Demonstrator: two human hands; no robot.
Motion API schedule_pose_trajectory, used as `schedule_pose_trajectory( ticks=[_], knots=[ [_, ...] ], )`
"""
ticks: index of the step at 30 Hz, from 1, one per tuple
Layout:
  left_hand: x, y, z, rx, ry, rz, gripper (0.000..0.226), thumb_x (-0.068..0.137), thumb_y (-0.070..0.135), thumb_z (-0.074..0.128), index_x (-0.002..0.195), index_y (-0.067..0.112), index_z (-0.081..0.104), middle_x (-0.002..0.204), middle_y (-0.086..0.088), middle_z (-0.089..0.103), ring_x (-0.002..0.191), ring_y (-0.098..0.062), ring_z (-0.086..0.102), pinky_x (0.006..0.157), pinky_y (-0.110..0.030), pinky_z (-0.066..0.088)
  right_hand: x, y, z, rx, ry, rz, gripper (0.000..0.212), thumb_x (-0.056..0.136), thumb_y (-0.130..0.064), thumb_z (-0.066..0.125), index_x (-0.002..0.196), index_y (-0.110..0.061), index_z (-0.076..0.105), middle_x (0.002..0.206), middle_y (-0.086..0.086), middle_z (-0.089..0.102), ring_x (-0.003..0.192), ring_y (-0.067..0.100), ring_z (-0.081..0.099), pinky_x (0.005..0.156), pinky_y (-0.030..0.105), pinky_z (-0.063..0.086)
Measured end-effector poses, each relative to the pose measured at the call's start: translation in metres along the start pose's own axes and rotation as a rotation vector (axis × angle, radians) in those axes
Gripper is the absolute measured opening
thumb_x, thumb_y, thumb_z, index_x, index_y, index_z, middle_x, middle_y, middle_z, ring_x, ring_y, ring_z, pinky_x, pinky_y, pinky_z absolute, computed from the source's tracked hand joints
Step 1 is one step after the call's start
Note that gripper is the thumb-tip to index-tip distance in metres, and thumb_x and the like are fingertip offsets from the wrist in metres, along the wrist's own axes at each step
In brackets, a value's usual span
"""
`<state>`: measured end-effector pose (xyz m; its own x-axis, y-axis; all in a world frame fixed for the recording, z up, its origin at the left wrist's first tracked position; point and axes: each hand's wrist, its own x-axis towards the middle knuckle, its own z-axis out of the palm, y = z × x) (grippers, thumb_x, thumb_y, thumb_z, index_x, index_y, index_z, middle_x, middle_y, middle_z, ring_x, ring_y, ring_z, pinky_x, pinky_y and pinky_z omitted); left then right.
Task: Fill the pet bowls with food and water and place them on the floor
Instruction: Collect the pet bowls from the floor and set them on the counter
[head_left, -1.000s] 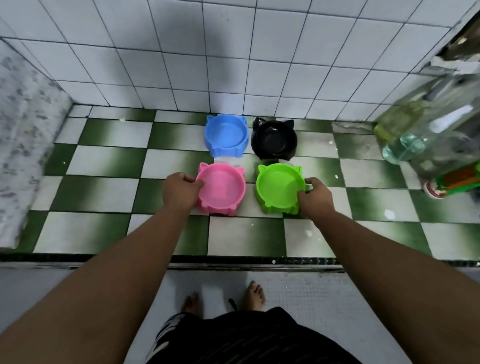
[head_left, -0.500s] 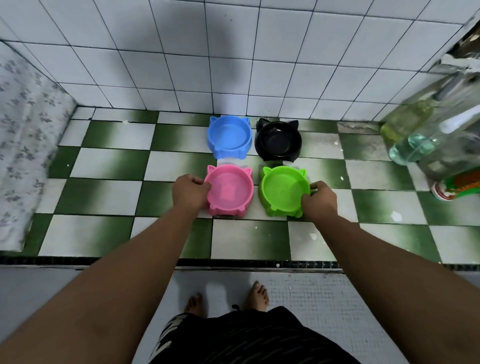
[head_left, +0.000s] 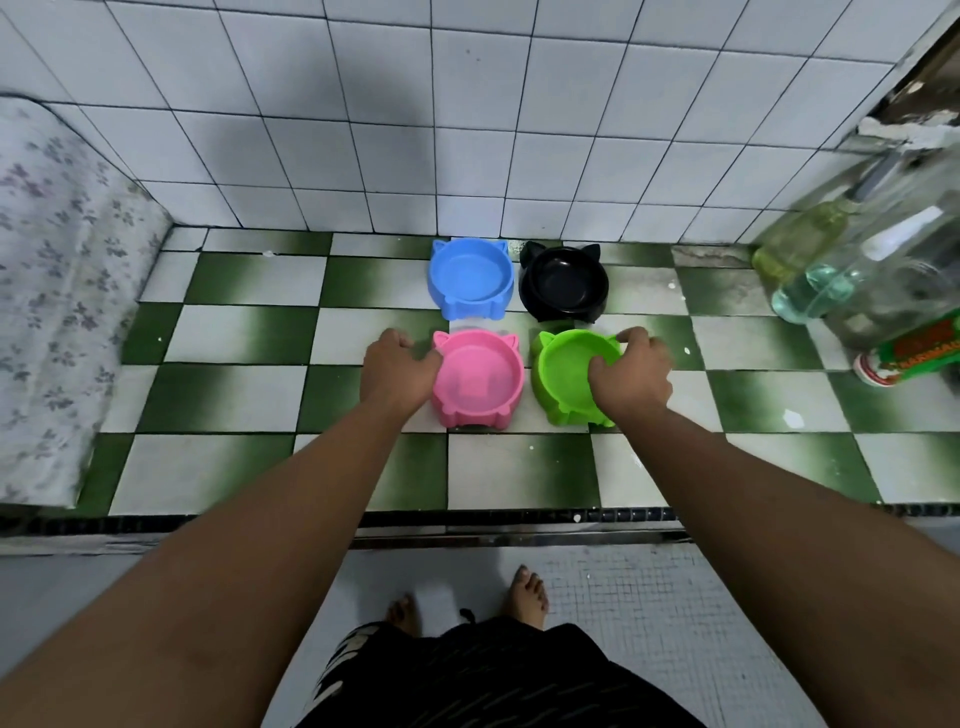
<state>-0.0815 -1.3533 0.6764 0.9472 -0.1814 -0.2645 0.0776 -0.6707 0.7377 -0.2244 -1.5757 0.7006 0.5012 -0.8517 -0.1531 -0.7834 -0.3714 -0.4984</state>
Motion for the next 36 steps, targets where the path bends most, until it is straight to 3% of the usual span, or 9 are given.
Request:
schedule_pose_trajectory(
  ticks=[7, 12, 16, 20, 22, 26, 30, 36],
  knots=[
    [-0.012, -0.007, -0.020, 0.083, -0.095, 0.208, 0.048, 0.088, 0.037, 0.073, 0.127, 0.013, 0.059, 0.128, -0.006, 0.060, 0.099, -0.016, 0.057, 0.082, -0.029, 0.045, -0.043, -0.029, 0.018, 0.016, 0.006, -0.184, 0.046, 0.087, -0.024, 0.063, 0.131, -0.016, 0.052, 0.132, 0.015, 0.050, 0.124, 0.037, 0.048, 0.100, 0.045, 0.042],
    [-0.029, -0.014, -0.044, 0.050, -0.109, 0.250, 0.047, 0.090, 0.035, 0.074, 0.130, 0.016, 0.058, 0.130, -0.005, 0.060, 0.111, -0.022, 0.064, 0.098, -0.040, 0.053, -0.080, -0.036, 0.032, 0.062, -0.068, -0.308, 0.043, 0.090, -0.017, 0.058, 0.133, -0.012, 0.051, 0.133, 0.016, 0.048, 0.124, 0.037, 0.044, 0.100, 0.048, 0.041],
    [-0.049, -0.032, -0.066, 0.037, -0.095, 0.242, 0.044, 0.092, 0.035, 0.071, 0.131, 0.020, 0.058, 0.124, -0.003, 0.065, 0.111, -0.020, 0.063, 0.098, -0.035, 0.050, -0.097, -0.042, 0.039, 0.084, -0.160, -0.442, 0.045, 0.089, -0.004, 0.046, 0.133, -0.009, 0.051, 0.131, 0.019, 0.047, 0.119, 0.039, 0.047, 0.104, 0.046, 0.041],
    [-0.076, -0.056, -0.093, 0.015, 0.017, 0.166, 0.043, 0.092, 0.034, 0.071, 0.131, 0.021, 0.060, 0.116, 0.001, 0.067, 0.104, -0.017, 0.062, 0.088, -0.026, 0.044, -0.113, -0.057, 0.048, 0.059, -0.276, -0.600, 0.045, 0.089, -0.013, 0.042, 0.133, -0.005, 0.052, 0.131, 0.022, 0.049, 0.122, 0.037, 0.047, 0.107, 0.042, 0.040],
    [-0.091, -0.068, -0.107, 0.029, 0.053, 0.144, 0.043, 0.092, 0.033, 0.071, 0.132, 0.020, 0.060, 0.118, -0.001, 0.066, 0.105, -0.018, 0.062, 0.088, -0.025, 0.043, -0.124, -0.068, 0.052, 0.085, -0.317, -0.662, 0.050, 0.087, -0.020, 0.037, 0.131, -0.002, 0.052, 0.127, 0.023, 0.052, 0.117, 0.036, 0.048, 0.100, 0.037, 0.038],
    [-0.112, -0.095, -0.143, -0.019, 0.126, 0.061, 0.041, 0.093, 0.035, 0.070, 0.131, 0.022, 0.060, 0.118, -0.001, 0.065, 0.102, -0.018, 0.064, 0.090, -0.031, 0.051, -0.151, -0.091, 0.068, 0.103, -0.362, -0.733, 0.037, 0.095, -0.010, 0.048, 0.132, -0.004, 0.051, 0.127, 0.020, 0.052, 0.113, 0.032, 0.050, 0.096, 0.032, 0.036],
    [-0.138, -0.138, -0.194, -0.059, 0.247, 0.017, 0.041, 0.093, 0.035, 0.071, 0.131, 0.021, 0.061, 0.117, -0.001, 0.063, 0.100, -0.017, 0.063, 0.087, -0.030, 0.051, -0.195, -0.129, 0.093, 0.105, -0.424, -0.837, 0.041, 0.093, -0.007, 0.051, 0.134, -0.009, 0.051, 0.130, 0.016, 0.050, 0.107, 0.031, 0.057, 0.097, 0.038, 0.047],
    [-0.190, -0.231, -0.279, -0.144, 0.455, -0.114, 0.039, 0.091, 0.033, 0.074, 0.127, 0.022, 0.064, 0.104, 0.001, 0.063, 0.094, -0.019, 0.064, 0.084, -0.031, 0.053, -0.300, -0.203, 0.139, 0.086, -0.599, -1.079, 0.037, 0.096, -0.010, 0.049, 0.133, -0.015, 0.050, 0.132, 0.009, 0.049, 0.105, 0.027, 0.059, 0.093, 0.038, 0.049]
  ],
)
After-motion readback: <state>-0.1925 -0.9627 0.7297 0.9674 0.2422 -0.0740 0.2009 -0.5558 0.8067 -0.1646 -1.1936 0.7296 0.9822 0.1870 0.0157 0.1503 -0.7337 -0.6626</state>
